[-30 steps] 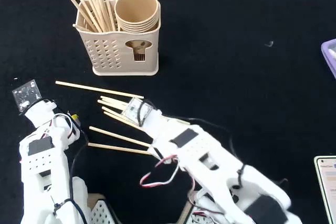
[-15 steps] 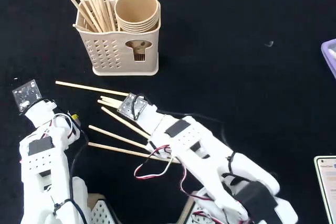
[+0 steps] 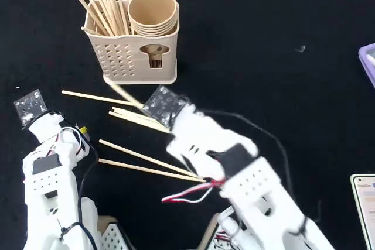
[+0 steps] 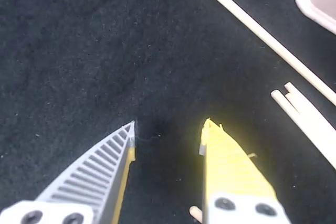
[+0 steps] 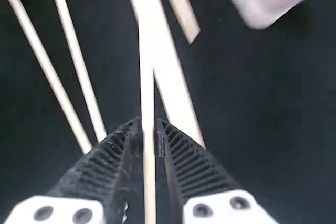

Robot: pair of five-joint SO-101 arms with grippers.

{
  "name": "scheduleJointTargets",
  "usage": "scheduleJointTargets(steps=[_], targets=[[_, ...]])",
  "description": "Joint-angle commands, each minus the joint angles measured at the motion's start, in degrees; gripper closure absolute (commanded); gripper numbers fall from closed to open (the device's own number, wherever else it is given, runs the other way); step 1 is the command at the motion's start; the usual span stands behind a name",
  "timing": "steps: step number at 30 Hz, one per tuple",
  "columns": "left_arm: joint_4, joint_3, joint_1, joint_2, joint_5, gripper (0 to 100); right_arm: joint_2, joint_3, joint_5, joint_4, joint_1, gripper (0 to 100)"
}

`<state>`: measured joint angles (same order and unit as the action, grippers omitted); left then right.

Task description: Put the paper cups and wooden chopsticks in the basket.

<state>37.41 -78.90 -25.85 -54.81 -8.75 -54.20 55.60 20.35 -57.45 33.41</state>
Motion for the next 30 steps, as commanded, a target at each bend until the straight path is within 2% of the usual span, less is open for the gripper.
scheduleJointTargets(steps=[1,6,12,15,23,30], targets=[[-0.97,0.48,0.84,-0.88,-0.18,79,-5.76,-10.15,-4.04,2.90,0.70,98.8],[-0.97,0.40,0.84,-0.88,-0.18,79,-2.59,-17.98,-9.58,18.99,5.36,98.8],[-0.97,0.40,0.84,-0.88,-0.18,79,10.24,-20.35,-11.60,51.08,6.24,98.7],[-0.97,0.40,0.84,-0.88,-0.18,79,19.74,-22.20,-11.34,62.95,6.24,98.8],[-0.97,0.40,0.84,-0.88,-0.18,79,42.95,-38.73,-11.52,70.07,4.04,98.8],[-0.97,0.40,0.84,-0.88,-0.18,79,61.85,-55.16,-11.60,69.80,-0.09,98.8]])
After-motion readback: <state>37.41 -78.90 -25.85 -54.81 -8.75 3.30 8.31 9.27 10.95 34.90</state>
